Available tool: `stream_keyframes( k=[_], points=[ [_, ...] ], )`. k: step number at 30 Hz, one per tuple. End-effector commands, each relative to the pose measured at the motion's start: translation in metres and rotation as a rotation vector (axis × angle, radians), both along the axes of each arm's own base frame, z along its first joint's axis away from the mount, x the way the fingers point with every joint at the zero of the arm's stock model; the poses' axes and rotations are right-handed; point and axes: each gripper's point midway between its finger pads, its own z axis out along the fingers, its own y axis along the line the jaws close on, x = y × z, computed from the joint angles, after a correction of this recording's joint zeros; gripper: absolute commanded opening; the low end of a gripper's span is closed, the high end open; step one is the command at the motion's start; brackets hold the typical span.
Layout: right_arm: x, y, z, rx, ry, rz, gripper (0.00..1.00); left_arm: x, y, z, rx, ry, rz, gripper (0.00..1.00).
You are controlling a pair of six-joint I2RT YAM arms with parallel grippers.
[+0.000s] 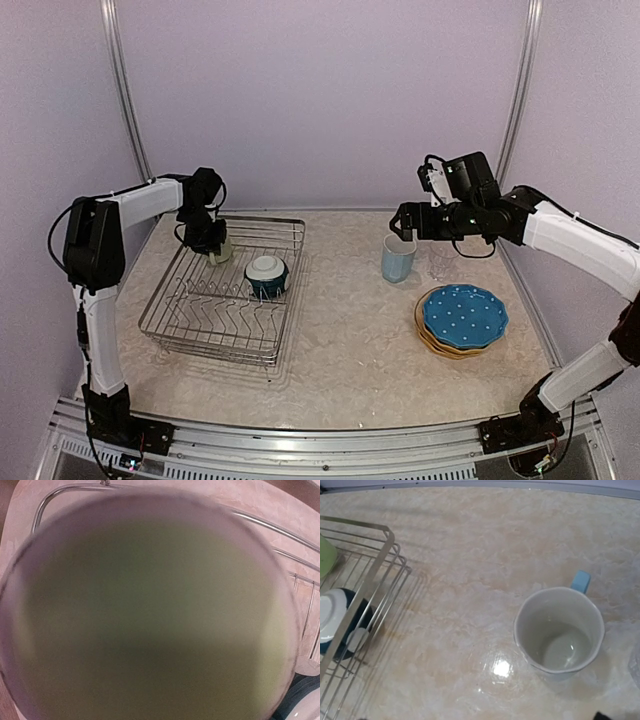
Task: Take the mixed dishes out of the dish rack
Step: Grab the cup from the dish rack.
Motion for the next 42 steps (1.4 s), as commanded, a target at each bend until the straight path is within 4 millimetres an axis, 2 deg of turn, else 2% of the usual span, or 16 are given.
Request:
stream_keyframes(
  k=[1, 8, 12, 19, 27, 32, 36, 42],
  points=[
    [-0.006, 0.001, 0.004, 0.022, -0.008, 0.004, 0.95, 0.01, -0.001, 0.003, -0.007, -0.025, -0.006, 0.21],
    [-0.007, 0.001, 0.005, 0.034, -0.003, 0.0, 0.95, 0.009, -0.004, 0.016, -0.031, -0.044, -0.015, 0.12],
    [-0.007, 0.003, 0.006, 0.043, -0.003, 0.003, 0.95, 0.008, -0.006, 0.022, -0.039, -0.054, -0.018, 0.01],
    [-0.007, 0.01, 0.007, 0.054, 0.002, 0.009, 0.95, 0.005, -0.011, 0.044, -0.062, -0.094, -0.028, 0.0],
    [-0.005, 0.026, 0.006, 0.08, 0.009, 0.024, 0.95, -0.004, -0.026, 0.091, -0.158, -0.193, -0.06, 0.0],
    [-0.002, 0.045, 0.007, 0.114, 0.013, 0.049, 0.95, -0.011, -0.035, 0.112, -0.219, -0.226, -0.081, 0.0],
    [-0.001, 0.066, 0.015, 0.197, 0.005, 0.085, 0.95, -0.018, -0.053, 0.137, -0.344, -0.281, -0.142, 0.0],
    [-0.003, 0.098, 0.032, 0.42, 0.005, 0.163, 0.95, -0.042, -0.093, 0.192, -0.6, -0.404, -0.312, 0.0]
  ],
)
